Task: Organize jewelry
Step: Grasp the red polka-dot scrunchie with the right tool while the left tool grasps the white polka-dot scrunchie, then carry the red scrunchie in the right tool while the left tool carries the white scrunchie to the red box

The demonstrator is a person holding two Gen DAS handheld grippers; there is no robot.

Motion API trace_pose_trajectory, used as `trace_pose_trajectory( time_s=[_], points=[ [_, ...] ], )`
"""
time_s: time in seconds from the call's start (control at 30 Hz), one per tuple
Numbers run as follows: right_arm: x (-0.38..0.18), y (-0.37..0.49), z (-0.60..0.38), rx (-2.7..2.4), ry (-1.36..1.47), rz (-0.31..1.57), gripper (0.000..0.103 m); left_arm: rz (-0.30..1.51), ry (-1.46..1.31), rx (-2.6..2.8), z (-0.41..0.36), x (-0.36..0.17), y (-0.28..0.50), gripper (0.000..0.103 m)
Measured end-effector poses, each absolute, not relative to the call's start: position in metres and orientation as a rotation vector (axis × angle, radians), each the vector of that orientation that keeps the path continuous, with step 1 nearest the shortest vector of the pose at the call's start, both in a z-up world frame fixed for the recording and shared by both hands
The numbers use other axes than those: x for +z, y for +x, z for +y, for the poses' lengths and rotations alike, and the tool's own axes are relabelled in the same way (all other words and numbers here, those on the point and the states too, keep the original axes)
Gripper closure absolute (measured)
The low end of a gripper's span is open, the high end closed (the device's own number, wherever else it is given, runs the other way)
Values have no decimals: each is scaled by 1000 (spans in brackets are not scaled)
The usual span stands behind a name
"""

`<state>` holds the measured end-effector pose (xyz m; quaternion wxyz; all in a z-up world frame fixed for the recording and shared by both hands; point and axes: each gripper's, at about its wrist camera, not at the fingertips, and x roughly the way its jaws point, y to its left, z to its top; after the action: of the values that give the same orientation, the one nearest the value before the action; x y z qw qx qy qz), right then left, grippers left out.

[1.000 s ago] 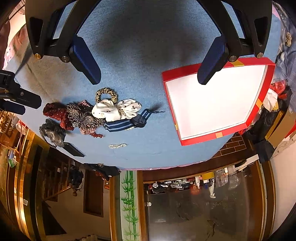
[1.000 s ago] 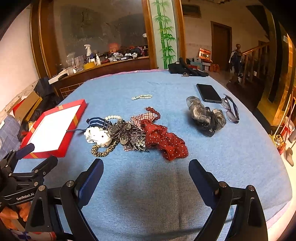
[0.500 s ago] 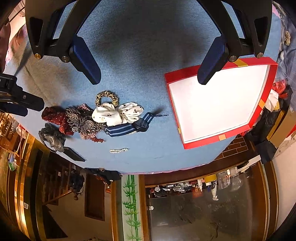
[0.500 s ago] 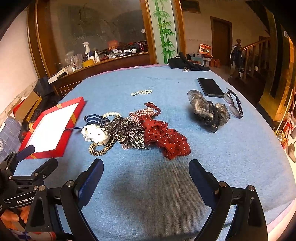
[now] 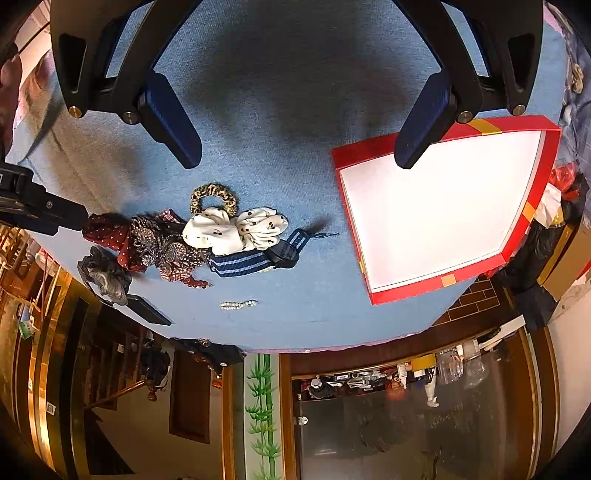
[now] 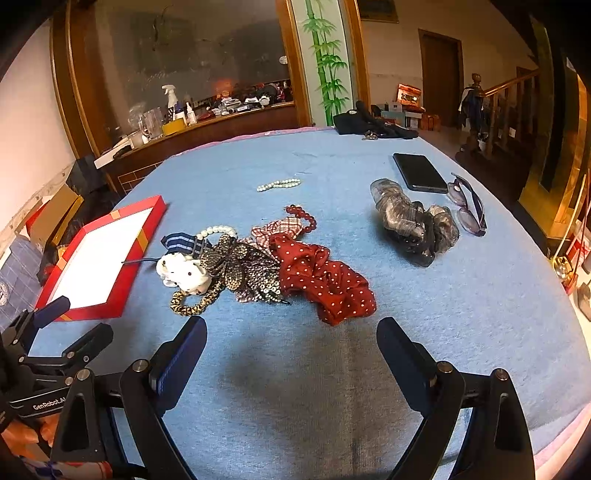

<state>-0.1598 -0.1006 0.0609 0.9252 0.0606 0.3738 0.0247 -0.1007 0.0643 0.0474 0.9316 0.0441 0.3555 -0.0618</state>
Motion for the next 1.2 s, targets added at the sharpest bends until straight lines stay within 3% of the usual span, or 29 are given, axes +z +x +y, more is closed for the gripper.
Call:
trace_pose_trajectory(
  time_s=[0.1, 0.27, 0.57, 0.6, 0.67, 0.7, 0.87, 0.93, 1.0, 1.2],
  points=[
    [60, -158, -110, 55, 163, 771, 9, 737, 65, -151, 68, 48, -99, 0],
    [56, -152, -129, 68, 241, 790, 22, 764, 4, -208, 77, 52, -94, 0],
    [39, -112, -141, 73, 320, 831, 25, 767, -11, -219, 79, 54, -90, 0],
    [34, -105, -140, 85, 326, 854, 30, 768, -12, -223, 79, 55, -90, 0],
    [26, -98, -138, 105, 332, 885, 79, 772, -17, -229, 81, 55, -87, 0],
    [24, -98, -136, 113, 323, 891, 87, 775, -26, -236, 82, 56, -85, 0],
    [34, -120, -146, 81, 345, 774, 90, 793, -53, -278, 78, 59, -66, 2],
    [41, -131, -154, 70, 361, 724, 90, 806, -64, -293, 74, 60, -57, 19],
    [46, -138, -159, 65, 359, 697, 90, 827, -71, -305, 68, 58, -48, 27],
    [45, -144, -170, 79, 394, 694, 90, 854, -16, -338, 35, 44, -31, 29]
  ],
)
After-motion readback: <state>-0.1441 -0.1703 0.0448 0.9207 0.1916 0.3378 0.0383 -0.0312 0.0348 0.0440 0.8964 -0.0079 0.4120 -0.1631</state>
